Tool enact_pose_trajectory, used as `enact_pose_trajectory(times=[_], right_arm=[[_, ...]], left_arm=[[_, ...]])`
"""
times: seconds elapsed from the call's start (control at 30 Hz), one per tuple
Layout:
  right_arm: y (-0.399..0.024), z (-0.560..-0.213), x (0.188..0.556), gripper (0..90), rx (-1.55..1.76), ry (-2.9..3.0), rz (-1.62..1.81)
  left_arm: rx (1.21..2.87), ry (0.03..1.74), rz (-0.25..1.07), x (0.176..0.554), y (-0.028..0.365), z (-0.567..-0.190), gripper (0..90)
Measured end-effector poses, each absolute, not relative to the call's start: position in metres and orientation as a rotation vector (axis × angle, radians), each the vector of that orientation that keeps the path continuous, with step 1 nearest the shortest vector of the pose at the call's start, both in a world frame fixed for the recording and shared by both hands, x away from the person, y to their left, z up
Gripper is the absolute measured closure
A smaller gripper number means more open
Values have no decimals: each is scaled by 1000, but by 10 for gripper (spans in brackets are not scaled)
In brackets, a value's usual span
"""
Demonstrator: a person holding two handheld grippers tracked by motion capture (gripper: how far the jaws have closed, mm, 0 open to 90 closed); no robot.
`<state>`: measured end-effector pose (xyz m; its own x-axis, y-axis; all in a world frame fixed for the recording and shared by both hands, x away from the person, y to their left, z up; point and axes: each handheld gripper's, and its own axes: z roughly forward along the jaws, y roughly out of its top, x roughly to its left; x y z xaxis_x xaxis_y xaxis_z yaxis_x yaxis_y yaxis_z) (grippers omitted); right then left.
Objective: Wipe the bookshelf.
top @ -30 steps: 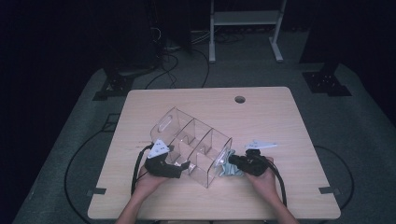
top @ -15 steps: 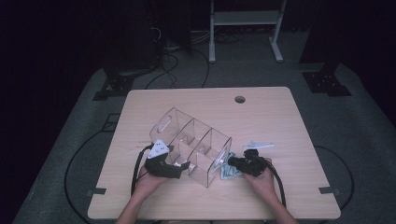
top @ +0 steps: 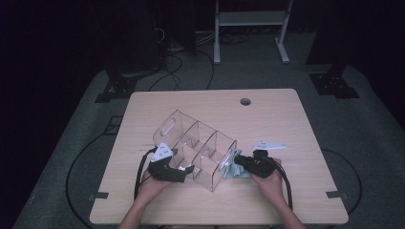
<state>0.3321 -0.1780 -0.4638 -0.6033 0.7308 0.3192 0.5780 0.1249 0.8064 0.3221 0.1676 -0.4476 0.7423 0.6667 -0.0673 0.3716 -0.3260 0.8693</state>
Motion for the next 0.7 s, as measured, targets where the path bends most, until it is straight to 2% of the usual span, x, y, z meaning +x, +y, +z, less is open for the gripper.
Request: enact_pose_trajectory(times=[0.1,0.27,0.47,0.6,0.7], right_arm=[[-179,-458,330,822,1297,2218,1515],[-177,-466,332,821,1306,2263,1476],[-181,-440,324,820,1242,2182,1574],[-178,-452,326,820,1266,2233,1519],[-178,-444,323,819,1243,2211,1541]], left_arm=[[1949,792,371,322,167,-448,47],[1951,795,372,322,167,-447,46],[1952,791,370,323,166,-448,44],[1954,793,370,322,166,-448,45],[1955,791,370,323,166,-448,44]])
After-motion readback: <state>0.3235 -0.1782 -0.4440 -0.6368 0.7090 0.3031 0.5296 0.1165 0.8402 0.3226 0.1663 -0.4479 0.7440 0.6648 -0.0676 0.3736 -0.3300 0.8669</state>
